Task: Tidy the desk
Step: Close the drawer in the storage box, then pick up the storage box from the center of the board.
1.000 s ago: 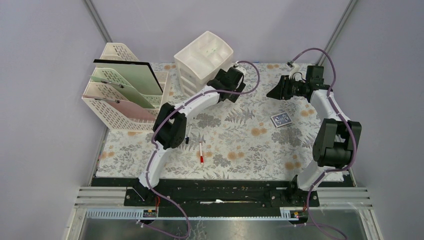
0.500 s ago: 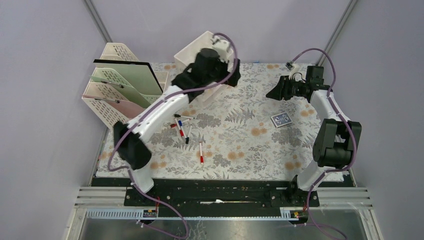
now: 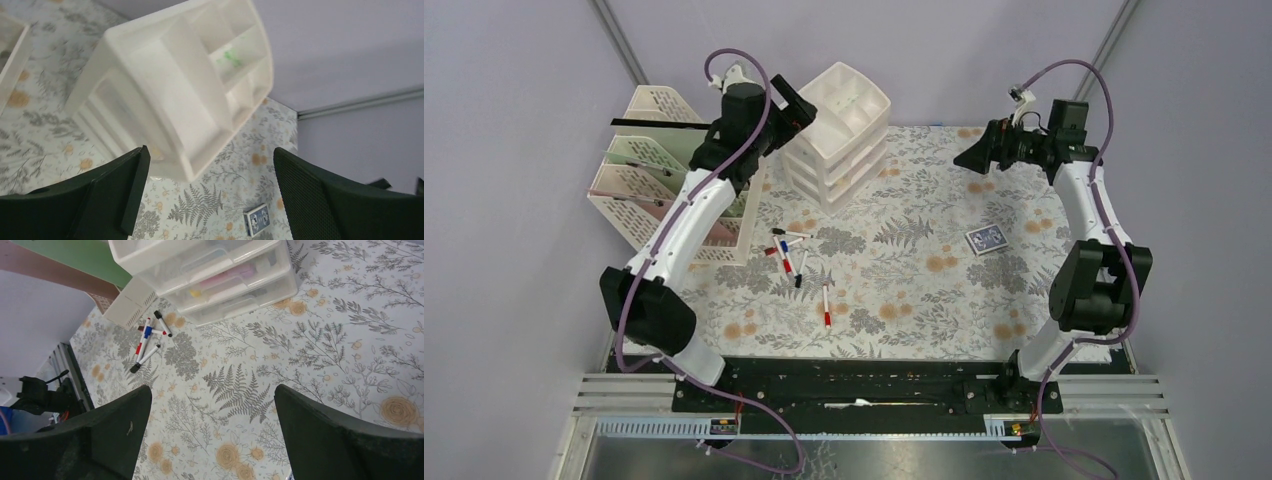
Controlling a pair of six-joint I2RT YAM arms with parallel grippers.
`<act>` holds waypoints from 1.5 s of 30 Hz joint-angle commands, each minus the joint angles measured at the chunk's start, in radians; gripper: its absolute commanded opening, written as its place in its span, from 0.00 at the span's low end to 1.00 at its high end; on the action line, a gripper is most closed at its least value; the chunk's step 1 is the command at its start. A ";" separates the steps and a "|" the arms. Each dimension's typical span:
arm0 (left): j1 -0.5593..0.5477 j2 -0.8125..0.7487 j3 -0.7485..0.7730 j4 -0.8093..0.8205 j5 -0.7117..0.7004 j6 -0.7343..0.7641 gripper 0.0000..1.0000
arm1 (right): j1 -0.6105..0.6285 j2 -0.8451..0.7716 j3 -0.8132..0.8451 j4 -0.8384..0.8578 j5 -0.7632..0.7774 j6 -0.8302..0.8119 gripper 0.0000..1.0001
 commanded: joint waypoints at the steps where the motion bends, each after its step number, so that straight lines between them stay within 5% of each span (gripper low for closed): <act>1: -0.009 0.069 0.130 -0.193 -0.166 -0.142 0.99 | 0.002 0.046 0.054 0.039 -0.092 0.100 1.00; 8: -0.009 0.265 0.354 -0.450 -0.234 -0.261 0.99 | 0.013 0.038 -0.006 0.109 -0.045 0.168 1.00; 15: -0.015 0.404 0.504 -0.491 -0.232 -0.233 0.95 | 0.021 0.026 -0.057 0.123 -0.037 0.170 1.00; 38: -0.024 0.420 0.534 -0.491 -0.148 -0.317 0.08 | 0.053 0.017 -0.126 0.135 -0.010 0.151 1.00; 45: -0.025 0.374 0.505 -0.456 -0.051 -0.415 0.00 | 0.093 0.018 -0.158 0.168 -0.025 0.168 1.00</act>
